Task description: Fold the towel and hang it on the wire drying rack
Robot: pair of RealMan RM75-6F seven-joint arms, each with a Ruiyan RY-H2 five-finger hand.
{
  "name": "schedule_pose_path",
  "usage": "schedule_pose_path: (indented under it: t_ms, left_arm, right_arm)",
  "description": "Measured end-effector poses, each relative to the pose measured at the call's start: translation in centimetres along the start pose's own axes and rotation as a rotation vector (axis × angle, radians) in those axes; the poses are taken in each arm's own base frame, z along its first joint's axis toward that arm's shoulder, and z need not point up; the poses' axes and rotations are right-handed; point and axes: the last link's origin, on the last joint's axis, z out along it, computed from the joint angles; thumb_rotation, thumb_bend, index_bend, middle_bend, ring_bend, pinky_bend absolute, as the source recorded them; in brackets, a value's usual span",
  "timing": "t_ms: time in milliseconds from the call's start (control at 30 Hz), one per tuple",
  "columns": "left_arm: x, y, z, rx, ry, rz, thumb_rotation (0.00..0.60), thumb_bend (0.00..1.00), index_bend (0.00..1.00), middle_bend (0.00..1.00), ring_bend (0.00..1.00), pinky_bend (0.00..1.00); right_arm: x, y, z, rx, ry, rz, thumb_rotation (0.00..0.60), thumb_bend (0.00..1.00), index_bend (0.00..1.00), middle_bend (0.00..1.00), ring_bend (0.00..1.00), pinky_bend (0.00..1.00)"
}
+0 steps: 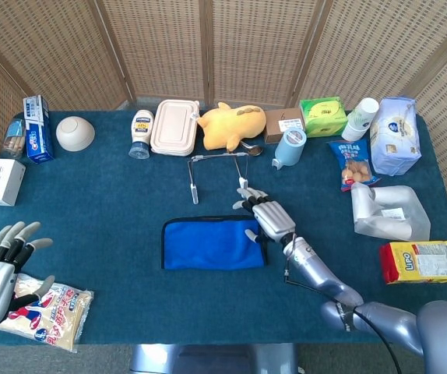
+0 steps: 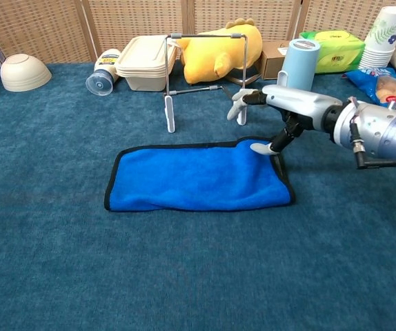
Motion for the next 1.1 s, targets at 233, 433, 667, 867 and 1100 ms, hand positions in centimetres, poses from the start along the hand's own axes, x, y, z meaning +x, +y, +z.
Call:
schedule_pose_path:
  t_ms: [233, 433, 667, 867, 1100]
  left_arm:
    - [-0.6, 0.4, 0.6, -0.057, -0.033, 0.066, 0.600, 0.37, 0.26, 0.13, 0.00, 0.00]
    - [-1.3, 0.3, 1.3, -0.112, -0.059, 0.163, 0.600, 0.37, 0.28, 0.15, 0.00, 0.00]
    - [-2.6, -0.2, 2.8, -0.189, -0.061, 0.251, 0.600, 0.37, 0.30, 0.18, 0.00, 0.00]
    - [-3.6, -0.5, 4.7, -0.281, -0.060, 0.300, 0.600, 0.37, 0.33, 0.19, 0.00, 0.00]
    - [-4.8, -0.6, 7.2, -0.403, -0.052, 0.356, 0.600, 0.37, 0.31, 0.15, 0.00, 0.00]
  right_arm:
    - [0.8, -0.2, -1.6, 0.006, 0.018, 0.005, 0.600, 0.37, 0.19, 0.04, 0.00, 0.00]
    - [1.9, 0.0, -3.6, -0.011, 0.043, 0.011, 0.600, 0.37, 0.18, 0.04, 0.00, 0.00]
    - [3.5, 0.2, -7.0, -0.056, 0.069, 0.019, 0.600, 0.37, 0.19, 0.04, 0.00, 0.00]
    - [4.7, 0.6, -9.8, -0.107, 0.101, 0.014, 0.600, 0.37, 0.19, 0.04, 0.00, 0.00]
    - [5.9, 1.0, -12.3, -0.158, 0.151, 0.012, 0.600, 0.37, 0.18, 0.04, 0.00, 0.00]
